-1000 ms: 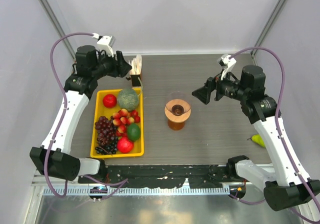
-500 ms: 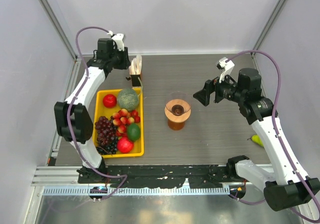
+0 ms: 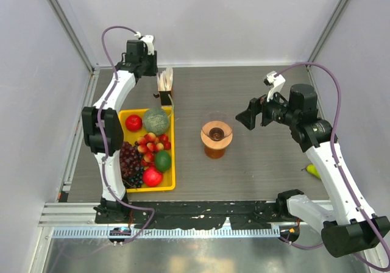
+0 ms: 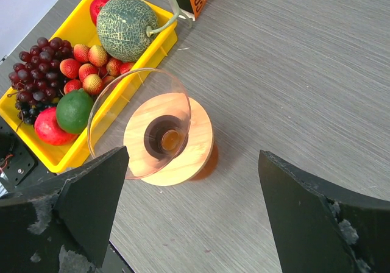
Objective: Place the coffee filter in the dripper
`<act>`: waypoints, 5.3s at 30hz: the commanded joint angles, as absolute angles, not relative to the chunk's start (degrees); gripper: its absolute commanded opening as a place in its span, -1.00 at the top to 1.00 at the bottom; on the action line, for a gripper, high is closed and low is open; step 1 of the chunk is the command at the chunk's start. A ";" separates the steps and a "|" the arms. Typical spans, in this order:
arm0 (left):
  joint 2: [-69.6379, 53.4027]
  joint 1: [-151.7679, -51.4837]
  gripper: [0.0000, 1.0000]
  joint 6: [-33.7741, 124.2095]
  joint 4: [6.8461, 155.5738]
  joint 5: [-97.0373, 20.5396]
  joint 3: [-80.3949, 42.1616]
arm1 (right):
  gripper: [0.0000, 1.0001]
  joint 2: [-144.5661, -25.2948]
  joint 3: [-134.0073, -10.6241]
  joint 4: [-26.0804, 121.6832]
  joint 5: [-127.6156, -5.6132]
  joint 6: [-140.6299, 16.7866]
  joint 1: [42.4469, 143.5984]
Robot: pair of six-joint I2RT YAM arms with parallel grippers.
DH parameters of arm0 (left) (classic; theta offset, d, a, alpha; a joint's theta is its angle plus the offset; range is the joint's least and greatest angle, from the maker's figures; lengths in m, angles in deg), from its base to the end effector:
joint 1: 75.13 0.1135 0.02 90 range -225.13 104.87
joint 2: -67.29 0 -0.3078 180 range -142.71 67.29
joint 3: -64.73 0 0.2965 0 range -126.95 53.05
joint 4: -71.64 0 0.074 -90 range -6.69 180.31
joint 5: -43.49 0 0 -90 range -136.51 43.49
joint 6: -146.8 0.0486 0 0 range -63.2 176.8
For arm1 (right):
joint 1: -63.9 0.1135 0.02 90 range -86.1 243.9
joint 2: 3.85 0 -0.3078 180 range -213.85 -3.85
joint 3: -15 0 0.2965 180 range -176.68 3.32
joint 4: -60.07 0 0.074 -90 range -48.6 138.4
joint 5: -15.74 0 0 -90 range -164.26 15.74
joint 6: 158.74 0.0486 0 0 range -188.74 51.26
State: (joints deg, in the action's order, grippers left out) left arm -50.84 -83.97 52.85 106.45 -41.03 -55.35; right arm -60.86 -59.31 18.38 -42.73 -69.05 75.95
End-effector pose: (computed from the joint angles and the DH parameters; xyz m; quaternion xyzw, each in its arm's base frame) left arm 0.5568 -0.0913 0.3286 0.0603 0.8755 -0.0949 0.4700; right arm 0.2300 0.0751 0.4122 -0.2334 0.7884 0.2805 0.4953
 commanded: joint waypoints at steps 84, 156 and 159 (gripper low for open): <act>-65.34 -83.30 0.30 47.48 119.08 -42.38 -74.83 | -0.89 -62.56 -59.08 21.68 -41.91 -67.51 74.00; -60.68 -83.56 0.38 47.57 116.18 -43.78 -73.25 | -0.89 -62.12 -58.21 22.56 -40.15 -66.54 73.74; -61.12 -83.56 0.39 47.83 116.80 -43.79 -73.25 | -0.89 -61.95 -58.21 22.56 -40.24 -66.63 73.74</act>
State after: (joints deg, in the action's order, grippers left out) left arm -64.08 -83.64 46.89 118.38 -43.05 -72.72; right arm -62.77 -57.85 20.10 -40.91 -66.89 73.90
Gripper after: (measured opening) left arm 0.309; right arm 0.944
